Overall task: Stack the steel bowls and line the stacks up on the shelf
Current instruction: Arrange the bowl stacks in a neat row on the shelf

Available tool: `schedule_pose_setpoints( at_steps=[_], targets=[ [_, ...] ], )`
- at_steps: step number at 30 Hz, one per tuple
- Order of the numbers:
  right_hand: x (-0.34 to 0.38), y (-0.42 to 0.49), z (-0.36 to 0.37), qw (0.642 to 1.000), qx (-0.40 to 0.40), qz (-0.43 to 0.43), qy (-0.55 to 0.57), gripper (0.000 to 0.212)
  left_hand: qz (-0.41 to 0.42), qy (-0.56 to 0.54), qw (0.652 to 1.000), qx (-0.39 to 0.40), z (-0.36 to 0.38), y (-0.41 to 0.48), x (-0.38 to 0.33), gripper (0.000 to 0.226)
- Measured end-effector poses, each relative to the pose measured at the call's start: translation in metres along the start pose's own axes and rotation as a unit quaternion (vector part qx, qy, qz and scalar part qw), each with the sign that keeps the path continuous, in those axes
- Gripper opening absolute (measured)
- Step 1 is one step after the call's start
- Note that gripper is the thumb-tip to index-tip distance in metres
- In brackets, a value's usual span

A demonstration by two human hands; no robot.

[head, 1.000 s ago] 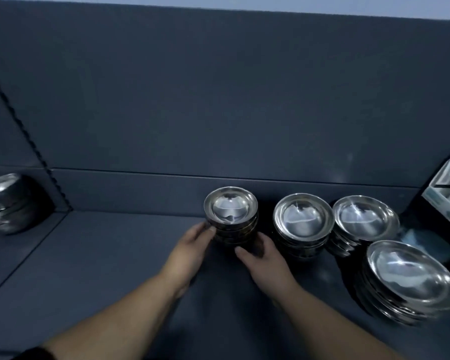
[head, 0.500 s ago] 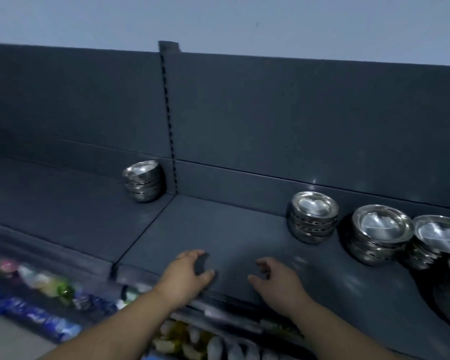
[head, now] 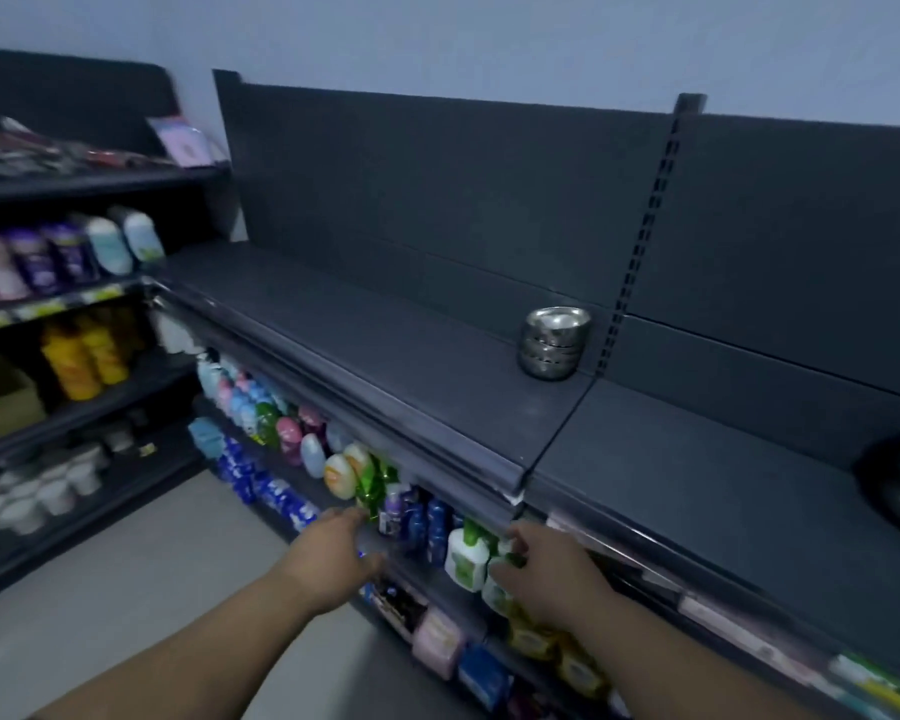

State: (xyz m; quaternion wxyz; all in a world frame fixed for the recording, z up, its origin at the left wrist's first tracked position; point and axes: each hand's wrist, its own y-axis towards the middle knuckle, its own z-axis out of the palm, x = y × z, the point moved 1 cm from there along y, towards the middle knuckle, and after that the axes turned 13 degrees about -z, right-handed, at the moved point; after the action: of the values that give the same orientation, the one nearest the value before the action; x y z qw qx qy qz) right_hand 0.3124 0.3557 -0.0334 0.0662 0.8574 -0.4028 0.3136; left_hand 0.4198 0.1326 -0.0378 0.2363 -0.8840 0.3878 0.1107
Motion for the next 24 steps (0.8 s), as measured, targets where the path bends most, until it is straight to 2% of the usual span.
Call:
schedule_pose_setpoints(
  at_steps=[3,5,9,18,24],
  targets=[
    [0.016,0.024,0.016,0.999,0.045,-0.011,-0.002,0.054,-0.032,0.01,0.999,-0.007,-0.009,0.011,0.029,0.065],
    [0.024,0.042,0.017,0.998,0.049,-0.026,-0.014,0.051,-0.047,0.01,0.999,-0.01,-0.013,0.023,0.039,0.065],
    [0.026,0.088,-0.007,0.999,-0.015,-0.028,-0.013,0.044,-0.05,0.002,0.998,-0.037,-0.031,0.059,0.032,0.063],
    [-0.053,0.183,-0.106,0.99,-0.133,0.044,0.004,0.052,0.018,-0.038,0.995,-0.093,-0.066,0.167,-0.084,0.059],
    [-0.095,0.221,-0.136,0.979,-0.179,0.099,0.017,0.06,0.087,-0.041,0.994,-0.045,-0.057,0.226,-0.159,0.059]
  ],
)
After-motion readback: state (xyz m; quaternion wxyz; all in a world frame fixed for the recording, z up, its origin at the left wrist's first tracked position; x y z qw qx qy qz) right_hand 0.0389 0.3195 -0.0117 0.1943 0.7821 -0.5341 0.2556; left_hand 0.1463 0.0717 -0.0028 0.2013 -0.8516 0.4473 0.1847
